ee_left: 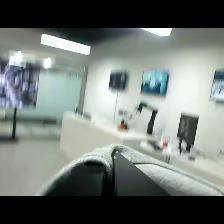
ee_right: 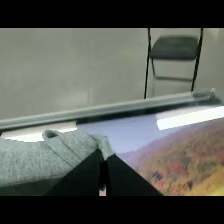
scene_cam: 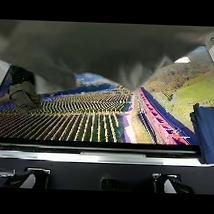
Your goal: Fold the clothes and pants, and hang the long-sleeved shirts on hangers.
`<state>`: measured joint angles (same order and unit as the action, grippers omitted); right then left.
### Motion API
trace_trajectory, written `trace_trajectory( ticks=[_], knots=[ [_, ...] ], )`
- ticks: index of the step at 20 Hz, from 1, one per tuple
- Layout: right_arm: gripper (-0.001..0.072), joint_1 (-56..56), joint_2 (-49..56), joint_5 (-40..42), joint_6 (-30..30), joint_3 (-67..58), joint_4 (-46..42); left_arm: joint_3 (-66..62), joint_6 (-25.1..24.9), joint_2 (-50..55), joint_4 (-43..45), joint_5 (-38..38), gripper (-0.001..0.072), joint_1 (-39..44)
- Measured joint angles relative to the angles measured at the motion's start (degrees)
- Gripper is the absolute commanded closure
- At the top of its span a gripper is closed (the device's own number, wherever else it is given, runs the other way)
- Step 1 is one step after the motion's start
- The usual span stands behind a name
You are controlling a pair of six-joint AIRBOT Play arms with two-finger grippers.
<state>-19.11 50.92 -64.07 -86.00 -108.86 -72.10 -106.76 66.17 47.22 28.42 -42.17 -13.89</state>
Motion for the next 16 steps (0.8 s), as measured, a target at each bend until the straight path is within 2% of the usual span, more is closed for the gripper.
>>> trace_trajectory(
  ticks=[5, 8, 10, 13, 16],
  knots=[
    [0.0673, 0.0, -4.2, 0.9, -0.2, -5.8, -2.0, -6.1, 3.3, -2.3, 1.3, 0.6, 0.0675, -1.0],
    [0.0673, 0.0, -5.0, 2.4, -0.4, -6.7, -2.7, -6.9, 5.4, -1.7, 6.2, -0.7, 0.0675, -1.2],
    [0.0674, 0.0, -4.1, 1.2, -0.4, -6.9, -3.0, -6.4, 8.8, -0.1, 10.4, -4.5, 0.0674, -1.2],
    [0.0675, 0.0, 1.6, -7.7, -0.6, -6.7, -2.7, -1.7, 12.3, 4.6, 15.0, -14.4, 0.0674, -0.7],
    [0.0675, 1.4, 12.1, -16.2, -0.7, -3.3, -2.4, 8.8, 13.8, 11.0, 16.7, -19.7, 0.0673, 2.3]
  ],
)
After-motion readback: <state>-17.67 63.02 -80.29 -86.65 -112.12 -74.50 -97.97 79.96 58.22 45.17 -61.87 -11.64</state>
